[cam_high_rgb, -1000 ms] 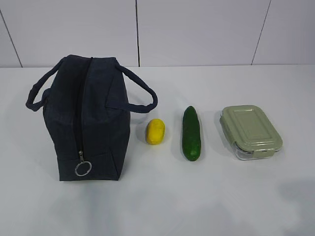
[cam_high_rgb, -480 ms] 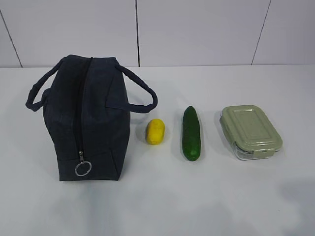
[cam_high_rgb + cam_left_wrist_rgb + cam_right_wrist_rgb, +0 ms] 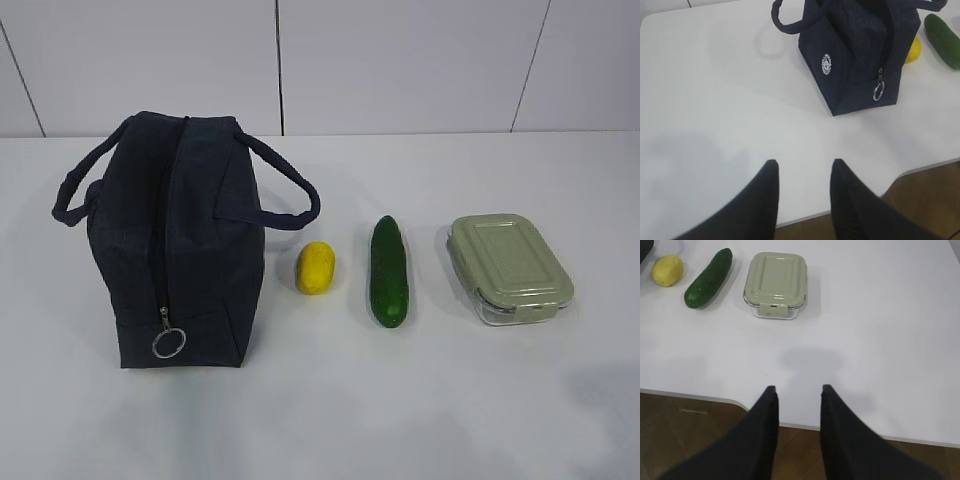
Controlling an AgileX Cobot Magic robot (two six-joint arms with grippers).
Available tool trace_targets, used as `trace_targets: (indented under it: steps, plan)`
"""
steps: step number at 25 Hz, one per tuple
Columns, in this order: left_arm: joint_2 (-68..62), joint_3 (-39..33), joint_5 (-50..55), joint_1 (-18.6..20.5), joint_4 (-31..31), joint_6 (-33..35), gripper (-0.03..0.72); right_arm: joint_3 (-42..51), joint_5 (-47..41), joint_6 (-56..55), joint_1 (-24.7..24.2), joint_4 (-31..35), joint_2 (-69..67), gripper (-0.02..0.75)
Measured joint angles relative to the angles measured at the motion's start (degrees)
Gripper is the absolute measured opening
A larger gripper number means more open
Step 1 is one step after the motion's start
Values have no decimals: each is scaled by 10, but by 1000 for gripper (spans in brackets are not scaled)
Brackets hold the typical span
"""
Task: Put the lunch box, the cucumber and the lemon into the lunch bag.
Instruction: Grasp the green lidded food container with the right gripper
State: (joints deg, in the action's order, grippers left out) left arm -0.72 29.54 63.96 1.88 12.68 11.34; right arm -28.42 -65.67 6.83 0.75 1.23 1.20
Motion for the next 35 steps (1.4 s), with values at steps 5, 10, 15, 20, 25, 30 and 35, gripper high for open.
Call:
trace_targets:
  steps: [5,10,15,20,25,30,35]
  plan:
    - [0,0,0,0,0,0,238,0,0,0,0,0,0,224]
    - [0,0,0,0,0,0,238,0,0,0,0,5,0,224]
    - [0,0,0,0,0,0,238,0,0,0,0,59,0,224]
    - [0,0,0,0,0,0,238,0,16,0,0,184,-41,224]
    - [0,0,0,0,0,0,238,-1,57,63,0,345,-157,224]
    - [0,0,0,-6,0,0,238,-1,70,193,0,525,-299,224]
    - [0,-2,0,-10,0,0,238,-1,64,342,0,665,-461,224]
